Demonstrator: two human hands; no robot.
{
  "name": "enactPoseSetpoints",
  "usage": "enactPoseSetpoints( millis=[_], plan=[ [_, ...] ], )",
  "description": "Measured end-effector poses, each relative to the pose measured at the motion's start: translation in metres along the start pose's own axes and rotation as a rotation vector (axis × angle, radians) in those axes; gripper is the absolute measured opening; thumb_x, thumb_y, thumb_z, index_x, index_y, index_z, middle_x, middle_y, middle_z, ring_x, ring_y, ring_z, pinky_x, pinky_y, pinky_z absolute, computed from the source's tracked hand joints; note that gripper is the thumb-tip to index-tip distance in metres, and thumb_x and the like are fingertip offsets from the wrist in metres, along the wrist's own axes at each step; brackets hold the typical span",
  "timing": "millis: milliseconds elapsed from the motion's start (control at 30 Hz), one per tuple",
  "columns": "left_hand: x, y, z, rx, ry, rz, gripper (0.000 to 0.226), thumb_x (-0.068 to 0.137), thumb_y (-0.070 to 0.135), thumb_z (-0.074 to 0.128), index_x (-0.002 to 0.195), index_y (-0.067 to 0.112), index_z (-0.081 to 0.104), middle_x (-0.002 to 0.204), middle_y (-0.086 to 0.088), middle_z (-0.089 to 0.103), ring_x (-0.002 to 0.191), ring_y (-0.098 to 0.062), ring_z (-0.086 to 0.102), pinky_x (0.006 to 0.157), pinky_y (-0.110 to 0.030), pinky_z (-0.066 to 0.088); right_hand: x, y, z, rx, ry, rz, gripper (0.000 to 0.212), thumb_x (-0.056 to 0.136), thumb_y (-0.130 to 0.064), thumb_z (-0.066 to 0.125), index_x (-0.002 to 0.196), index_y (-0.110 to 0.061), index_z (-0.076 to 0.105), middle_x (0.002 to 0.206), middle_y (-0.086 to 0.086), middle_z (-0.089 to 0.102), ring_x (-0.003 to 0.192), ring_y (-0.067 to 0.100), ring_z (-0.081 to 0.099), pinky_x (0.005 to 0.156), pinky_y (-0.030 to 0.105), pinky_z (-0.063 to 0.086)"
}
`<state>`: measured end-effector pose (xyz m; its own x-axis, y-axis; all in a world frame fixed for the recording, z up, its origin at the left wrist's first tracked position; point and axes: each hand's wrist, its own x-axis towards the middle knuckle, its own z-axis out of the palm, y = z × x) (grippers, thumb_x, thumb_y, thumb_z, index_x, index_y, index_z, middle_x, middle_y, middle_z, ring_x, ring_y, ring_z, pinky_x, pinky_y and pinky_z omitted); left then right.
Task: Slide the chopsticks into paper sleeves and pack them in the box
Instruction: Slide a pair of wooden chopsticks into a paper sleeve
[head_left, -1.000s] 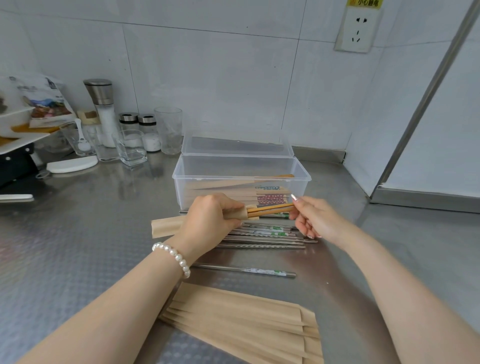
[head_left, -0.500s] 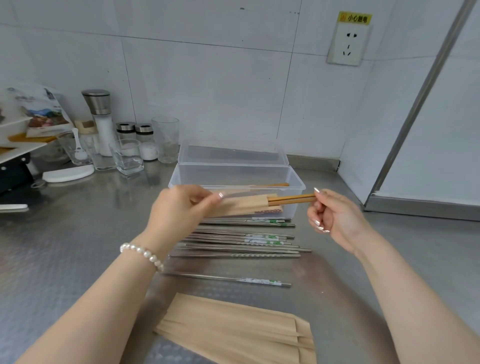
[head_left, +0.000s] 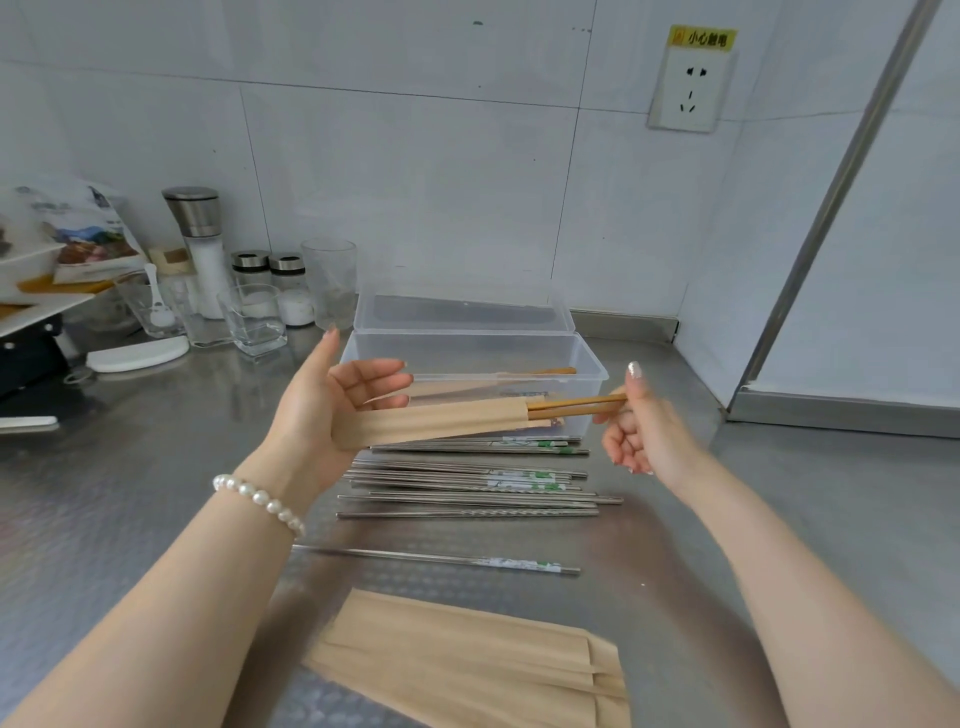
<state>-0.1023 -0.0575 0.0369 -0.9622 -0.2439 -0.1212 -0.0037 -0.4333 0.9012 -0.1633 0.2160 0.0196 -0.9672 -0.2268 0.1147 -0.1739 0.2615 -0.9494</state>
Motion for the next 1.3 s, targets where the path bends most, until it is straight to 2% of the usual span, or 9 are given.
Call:
enactPoseSetpoints(
  millis=[133,367,500,600,700,800,967,1100,1300],
  plan=[
    [0.001,-0.002,-0.001,0.039,-0.015,-0.011,0.065,0.092,0.057,0.029,0.088,0.004,0.066,0.073,-0.008,0.072,0.063,-0.020,0.065,0.072,-0.033,0.048,-0.002,0.003,0.006,-0.114,-0.083,-0.032,0.072,0.087,-0.058,0.011,0.077,-0.004,0.058,0.049,0.011,0.049,0.032,0.006,0.036,0.036,0.010,0.030],
    [0.000,-0.005,0.002,0.066,-0.101,-0.038,0.067,0.090,0.059,0.026,0.093,0.004,0.065,0.075,-0.009,0.072,0.063,-0.020,0.066,0.065,-0.032,0.047,0.003,0.006,0.002,-0.050,0.007,-0.072,0.042,0.101,-0.024,0.029,0.062,-0.010,0.035,0.040,0.002,0.039,0.036,0.011,0.032,0.039,0.018,0.028],
    [0.003,-0.006,0.003,0.040,-0.028,0.053,0.062,0.092,0.055,0.027,0.088,0.006,0.065,0.075,-0.007,0.071,0.074,-0.021,0.063,0.071,-0.032,0.046,0.007,0.001,-0.006,0.161,0.205,-0.056,0.041,0.100,-0.024,0.034,0.060,-0.015,0.032,0.048,0.001,0.041,0.039,0.008,0.035,0.042,0.019,0.027],
    [0.008,-0.010,0.003,0.159,0.119,0.176,0.055,0.094,0.048,0.029,0.077,0.009,0.065,0.062,0.000,0.069,0.064,-0.017,0.057,0.066,-0.029,0.041,0.012,-0.006,-0.014,0.145,0.422,-0.045,0.037,0.100,-0.025,0.036,0.063,-0.018,0.038,0.061,0.001,0.044,0.049,0.002,0.045,0.057,0.022,0.032],
    [0.010,-0.016,0.004,0.268,0.138,0.256,0.054,0.095,0.042,0.033,0.065,0.008,0.063,0.048,0.002,0.061,0.047,-0.012,0.050,0.055,-0.027,0.035,0.020,-0.016,-0.012,0.092,0.507,-0.038,0.037,0.099,-0.028,0.037,0.067,-0.013,0.047,0.072,0.004,0.048,0.075,0.017,0.047,0.071,0.025,0.036],
    [0.007,-0.018,0.007,0.337,0.124,0.329,0.055,0.096,0.037,0.036,0.055,0.006,0.057,0.043,-0.002,0.052,0.042,-0.013,0.045,0.050,-0.026,0.034,0.035,-0.028,0.001,-0.125,0.450,-0.025,0.047,0.100,-0.030,0.034,0.097,0.009,0.059,0.097,0.020,0.060,0.100,0.032,0.051,0.093,0.038,0.038],
    [0.003,-0.018,0.008,0.364,0.119,0.402,0.057,0.096,0.035,0.038,0.049,0.005,0.052,0.044,-0.006,0.046,0.042,-0.014,0.040,0.049,-0.026,0.032,0.064,-0.040,0.025,-0.672,0.292,0.045,0.045,0.100,-0.035,0.026,0.062,-0.024,0.047,0.110,0.015,0.057,0.121,0.033,0.037,0.096,0.039,0.029],
    [0.005,-0.018,0.007,0.386,0.129,0.409,0.059,0.097,0.034,0.037,0.048,0.006,0.052,0.046,-0.007,0.046,0.043,-0.013,0.041,0.051,-0.026,0.034,0.071,-0.044,0.035,-0.777,0.209,0.073,0.040,0.099,-0.037,0.027,0.099,-0.023,0.064,0.124,0.013,0.054,0.124,0.030,0.033,0.096,0.038,0.027],
    [0.005,-0.019,0.007,0.408,0.129,0.411,0.060,0.097,0.035,0.036,0.048,0.005,0.052,0.047,-0.007,0.047,0.046,-0.015,0.042,0.052,-0.027,0.035,0.069,-0.041,0.033,-1.226,0.235,-0.064,0.054,0.097,-0.042,0.019,0.111,-0.021,0.066,0.119,0.013,0.049,0.115,0.029,0.033,0.094,0.041,0.026]
  ],
)
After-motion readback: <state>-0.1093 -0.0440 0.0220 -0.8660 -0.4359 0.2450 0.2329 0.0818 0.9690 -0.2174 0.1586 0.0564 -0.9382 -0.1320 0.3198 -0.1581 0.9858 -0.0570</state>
